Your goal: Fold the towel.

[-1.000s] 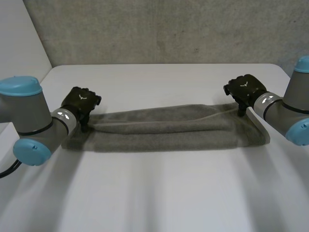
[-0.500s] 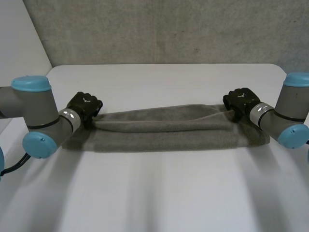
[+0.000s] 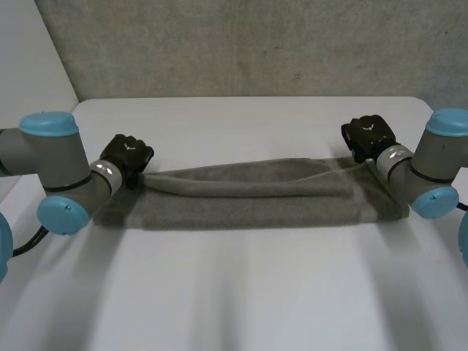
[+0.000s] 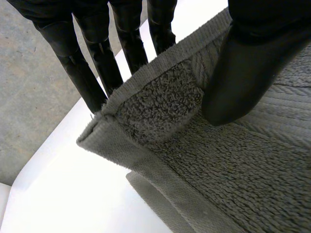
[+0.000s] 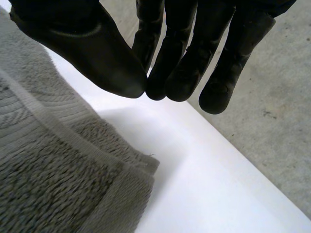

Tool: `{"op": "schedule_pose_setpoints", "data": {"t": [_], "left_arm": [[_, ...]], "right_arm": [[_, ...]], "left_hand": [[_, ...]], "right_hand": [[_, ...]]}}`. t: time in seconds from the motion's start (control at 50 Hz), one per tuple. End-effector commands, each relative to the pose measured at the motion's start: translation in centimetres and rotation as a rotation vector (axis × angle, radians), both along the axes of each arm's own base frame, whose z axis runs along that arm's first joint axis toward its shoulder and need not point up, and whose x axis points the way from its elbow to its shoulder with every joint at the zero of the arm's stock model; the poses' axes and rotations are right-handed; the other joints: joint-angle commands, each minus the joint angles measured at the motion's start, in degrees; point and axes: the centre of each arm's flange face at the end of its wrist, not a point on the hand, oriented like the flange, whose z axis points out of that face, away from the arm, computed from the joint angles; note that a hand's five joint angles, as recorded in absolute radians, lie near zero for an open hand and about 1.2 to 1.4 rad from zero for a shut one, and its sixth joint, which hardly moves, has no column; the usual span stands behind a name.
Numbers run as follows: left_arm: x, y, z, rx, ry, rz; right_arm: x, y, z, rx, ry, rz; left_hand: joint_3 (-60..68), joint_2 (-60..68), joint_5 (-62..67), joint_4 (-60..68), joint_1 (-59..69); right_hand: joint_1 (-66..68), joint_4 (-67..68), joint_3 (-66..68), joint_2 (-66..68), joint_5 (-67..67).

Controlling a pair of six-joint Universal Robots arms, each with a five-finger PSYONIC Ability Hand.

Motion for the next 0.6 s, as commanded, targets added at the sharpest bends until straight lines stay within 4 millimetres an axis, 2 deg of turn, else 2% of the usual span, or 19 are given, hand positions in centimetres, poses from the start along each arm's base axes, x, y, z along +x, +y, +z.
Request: {"op": "schedule_pose_setpoints", "data": {"t": [0.02,0.04,0.06,0.14,0.24,0.48,0.6], "left_arm": [[0.0,-0.2,-0.4,0.005,-0.002,0.002],[0.0,-0.2,-0.4,0.005,-0.002,0.002],[0.0,-0.1,-0.4,0.009,-0.003,0.002],[0.0,0.1,-0.3,0.012,-0.003,0.001],[0.1,0.5,-0.3,0.022,-0.007,0.0],[0.1,0.6,-0.4,0.024,-0.007,-0.001],[0.0,0.7,-0.4,0.024,-0.007,-0.004]], "right_arm": [[0.2,0.2,-0.7,0.01,0.004,0.006],[0.2,0.2,-0.7,0.011,0.004,0.006],[0.1,0.3,-0.7,0.015,0.005,0.005],[-0.4,0.3,-0.6,0.04,0.009,-0.001],[-2.2,0.1,-0.6,0.099,0.021,-0.033],[-2.7,0.4,-2.0,0.136,0.067,-0.037],[-2.7,0.2,-2.3,0.129,0.068,-0.037]], "left_hand": [[-7.0,-6.9,-16.3,-6.7,-6.6],[-7.0,-6.9,-16.3,-6.7,-6.6],[-7.0,-6.9,-16.3,-6.7,-6.6],[-7.1,-7.1,-16.4,-6.8,-6.8],[-7.6,-7.6,-16.9,-7.3,-7.3],[-7.6,-7.6,-16.9,-7.3,-7.3],[-7.6,-7.6,-16.9,-7.3,-7.3]], "right_hand": [[-8.5,-8.4,-8.6,-7.0,-9.1],[-8.6,-8.5,-8.7,-7.1,-9.2],[-22.4,-22.3,-22.5,-20.9,-23.0],[-22.5,-22.5,-22.6,-21.0,-23.2],[-22.5,-22.5,-22.6,-21.0,-23.2],[-28.3,-28.2,-28.4,-26.8,-28.9],[-20.2,-20.1,-20.3,-18.7,-20.8]]}}
